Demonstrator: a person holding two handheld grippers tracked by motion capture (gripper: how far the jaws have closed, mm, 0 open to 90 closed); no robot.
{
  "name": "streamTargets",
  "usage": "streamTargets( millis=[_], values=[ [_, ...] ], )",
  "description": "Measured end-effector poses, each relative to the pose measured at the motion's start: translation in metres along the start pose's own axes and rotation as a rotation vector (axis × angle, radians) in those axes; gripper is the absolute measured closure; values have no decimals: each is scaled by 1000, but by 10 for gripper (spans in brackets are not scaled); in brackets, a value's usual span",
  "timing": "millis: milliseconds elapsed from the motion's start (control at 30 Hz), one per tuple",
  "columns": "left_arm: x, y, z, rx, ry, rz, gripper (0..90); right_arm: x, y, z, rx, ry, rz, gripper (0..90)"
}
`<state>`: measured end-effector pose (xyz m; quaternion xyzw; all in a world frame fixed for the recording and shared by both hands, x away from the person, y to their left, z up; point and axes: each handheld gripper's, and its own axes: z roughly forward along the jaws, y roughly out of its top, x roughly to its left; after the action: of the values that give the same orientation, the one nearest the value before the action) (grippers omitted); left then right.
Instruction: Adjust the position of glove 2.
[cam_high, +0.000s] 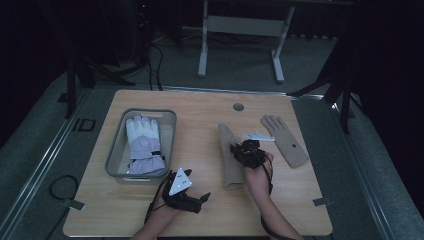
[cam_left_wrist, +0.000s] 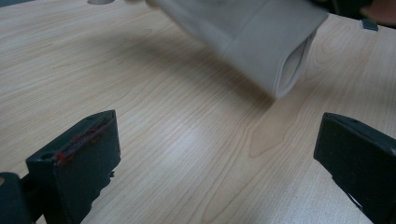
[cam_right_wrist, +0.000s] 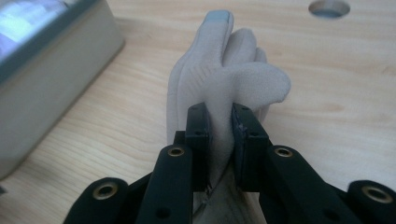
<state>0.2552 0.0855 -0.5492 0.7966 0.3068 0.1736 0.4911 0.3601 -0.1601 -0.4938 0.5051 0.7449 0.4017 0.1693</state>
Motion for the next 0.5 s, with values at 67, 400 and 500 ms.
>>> streamTargets(
  millis=[67, 400, 500],
  values=[
    [0, 0, 0, 1, -2, 0, 6, 1, -3, 3, 8, 3, 11, 783],
    [-2, -5, 3, 22, -20, 3, 6, 5, -39, 33, 98, 1, 22, 700],
    [-2, -4, 3, 12, -22, 5, 6, 5, -43, 35, 103, -2, -1, 659]
  ],
)
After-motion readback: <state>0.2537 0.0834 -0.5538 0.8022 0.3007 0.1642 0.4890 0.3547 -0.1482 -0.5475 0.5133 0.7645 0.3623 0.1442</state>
